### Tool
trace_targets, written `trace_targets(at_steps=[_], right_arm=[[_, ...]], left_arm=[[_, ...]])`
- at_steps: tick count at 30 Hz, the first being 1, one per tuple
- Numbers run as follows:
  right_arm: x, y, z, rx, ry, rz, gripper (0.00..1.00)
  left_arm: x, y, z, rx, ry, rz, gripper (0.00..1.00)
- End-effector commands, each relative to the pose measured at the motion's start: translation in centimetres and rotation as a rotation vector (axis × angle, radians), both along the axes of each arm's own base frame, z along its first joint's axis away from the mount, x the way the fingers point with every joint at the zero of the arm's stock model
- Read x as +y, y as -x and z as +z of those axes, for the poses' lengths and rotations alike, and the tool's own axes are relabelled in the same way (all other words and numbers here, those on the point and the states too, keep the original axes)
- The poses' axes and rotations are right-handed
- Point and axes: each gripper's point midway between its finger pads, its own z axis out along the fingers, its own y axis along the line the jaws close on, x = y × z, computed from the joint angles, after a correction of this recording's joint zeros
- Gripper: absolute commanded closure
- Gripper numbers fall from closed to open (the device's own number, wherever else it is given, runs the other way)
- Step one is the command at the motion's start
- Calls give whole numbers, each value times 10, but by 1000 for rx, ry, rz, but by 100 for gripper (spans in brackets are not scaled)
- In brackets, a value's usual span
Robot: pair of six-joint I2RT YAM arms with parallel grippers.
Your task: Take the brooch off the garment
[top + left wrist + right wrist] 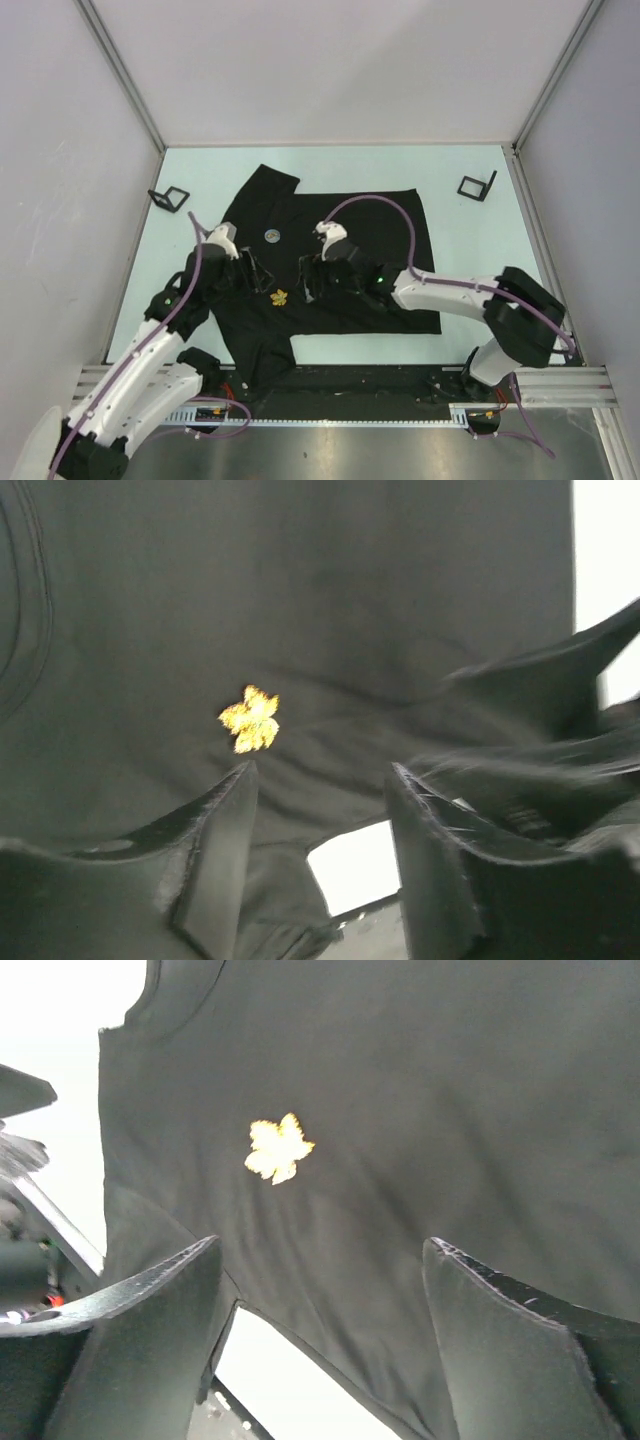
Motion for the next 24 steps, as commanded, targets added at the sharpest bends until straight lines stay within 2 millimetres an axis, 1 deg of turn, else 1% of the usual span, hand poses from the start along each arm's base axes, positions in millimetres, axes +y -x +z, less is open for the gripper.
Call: trace_targets(at_steps=[1, 2, 3, 5, 6, 7, 8, 9, 10, 11, 12, 13, 14, 15, 16, 17, 19, 21, 22, 23, 24], right_arm=[[47, -1, 22, -146, -84, 73, 18], [51, 1, 15, -158, -67, 73, 20], [53, 2, 13, -170, -58, 86, 26], [58, 2, 10, -174, -59, 100, 33], [60, 1, 7, -172, -55, 108, 40], [62, 1, 5, -176, -47, 116, 45], [64, 2, 4, -174, -47, 131, 48], [66, 3, -1, -171, -37, 142, 54], [69, 3, 0, -180, -37, 153, 55], [71, 3, -1, -182, -36, 159, 55], [73, 4, -2, -187, -33, 166, 59], [76, 4, -4, -190, -28, 170, 63], [76, 3, -6, -194, -15, 175, 67], [77, 2, -6, -196, -8, 177, 69], [79, 2, -11, -193, 11, 183, 70], [80, 0, -10, -204, 30, 184, 71], [82, 0, -16, -209, 60, 186, 71], [83, -1, -16, -216, 73, 191, 70], [84, 0, -16, -217, 73, 194, 70], [84, 0, -19, -215, 79, 196, 69], [85, 1, -20, -216, 78, 205, 67]], left_arm=[[3, -10, 14, -75, 168, 172, 46], [3, -8, 5, -52, 174, 185, 49], [7, -11, 1, -53, 169, 217, 51], [6, -13, -10, -19, 177, 236, 56], [7, -14, -13, -10, 181, 243, 58], [2, -17, -12, -6, 204, 228, 60], [2, -17, -21, 22, 200, 231, 63], [5, -19, -24, 33, 205, 244, 64], [0, -21, -22, 33, 237, 224, 65], [0, -21, -32, 62, 240, 228, 66], [2, -23, -35, 71, 256, 236, 68], [-1, -27, -33, 63, 285, 233, 68], [-6, -23, -41, 96, 309, 208, 70], [-5, -24, -47, 118, 318, 215, 72], [-7, -27, -47, 114, 336, 207, 73], [-11, -24, -52, 130, 349, 187, 75], [-10, -26, -56, 134, 344, 191, 76], [-7, -27, -63, 136, 335, 210, 76], [-6, -27, -66, 141, 338, 219, 75], [-4, -24, -73, 153, 338, 227, 73], [-5, -25, -74, 155, 355, 230, 71]])
